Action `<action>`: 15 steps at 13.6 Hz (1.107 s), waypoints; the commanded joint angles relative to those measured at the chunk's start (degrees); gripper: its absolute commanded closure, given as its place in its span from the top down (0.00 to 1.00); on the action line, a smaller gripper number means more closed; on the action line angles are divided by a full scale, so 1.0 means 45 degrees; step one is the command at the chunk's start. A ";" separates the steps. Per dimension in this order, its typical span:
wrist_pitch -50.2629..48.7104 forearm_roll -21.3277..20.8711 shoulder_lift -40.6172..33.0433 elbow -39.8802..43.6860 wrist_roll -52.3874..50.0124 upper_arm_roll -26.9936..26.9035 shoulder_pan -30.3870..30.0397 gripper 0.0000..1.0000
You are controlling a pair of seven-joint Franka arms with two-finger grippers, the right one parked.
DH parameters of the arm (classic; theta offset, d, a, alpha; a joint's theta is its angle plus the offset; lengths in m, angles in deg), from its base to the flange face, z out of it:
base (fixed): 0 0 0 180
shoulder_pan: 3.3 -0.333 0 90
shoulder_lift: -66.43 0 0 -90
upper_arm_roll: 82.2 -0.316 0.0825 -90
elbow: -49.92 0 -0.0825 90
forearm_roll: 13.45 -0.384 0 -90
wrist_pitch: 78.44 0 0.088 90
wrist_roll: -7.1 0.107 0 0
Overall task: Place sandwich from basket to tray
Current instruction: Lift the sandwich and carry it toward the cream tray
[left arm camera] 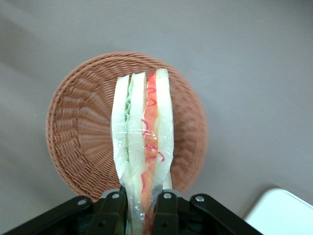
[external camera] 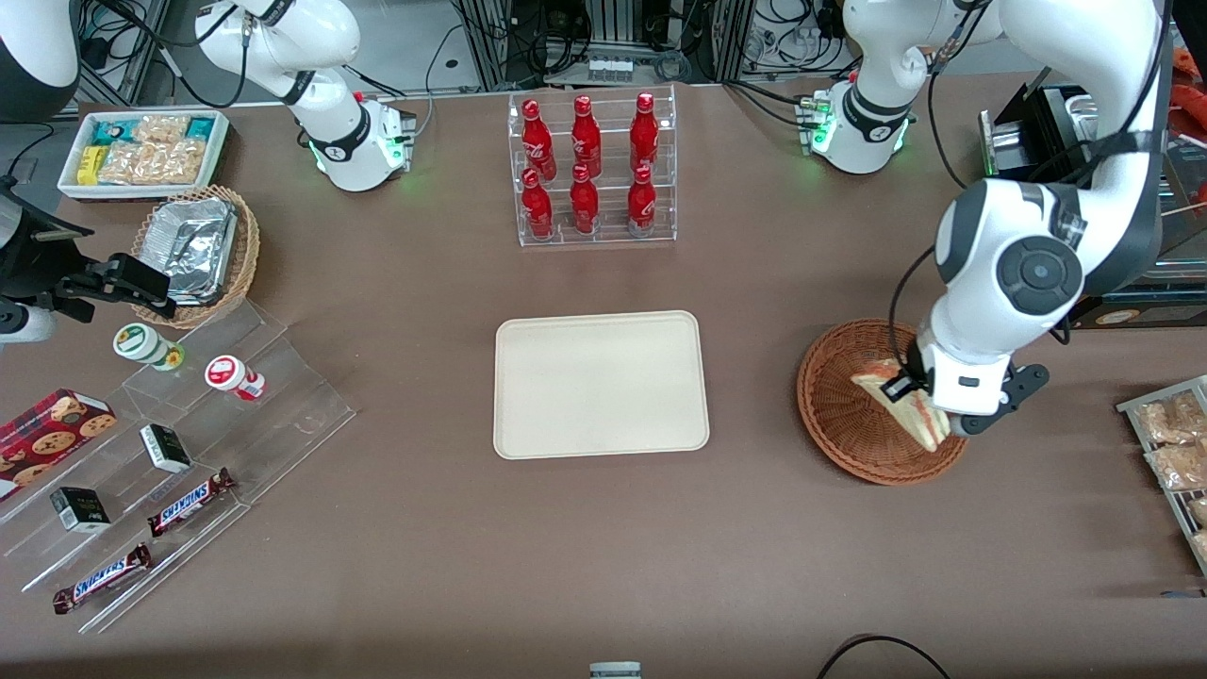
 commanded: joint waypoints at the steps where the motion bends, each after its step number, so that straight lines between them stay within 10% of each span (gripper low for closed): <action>1: -0.0691 -0.0139 0.0730 0.1477 -0.0248 -0.0046 0.1336 0.00; 15: 0.1259 0.0213 0.5982 0.5248 -0.0247 0.1065 0.6126 0.00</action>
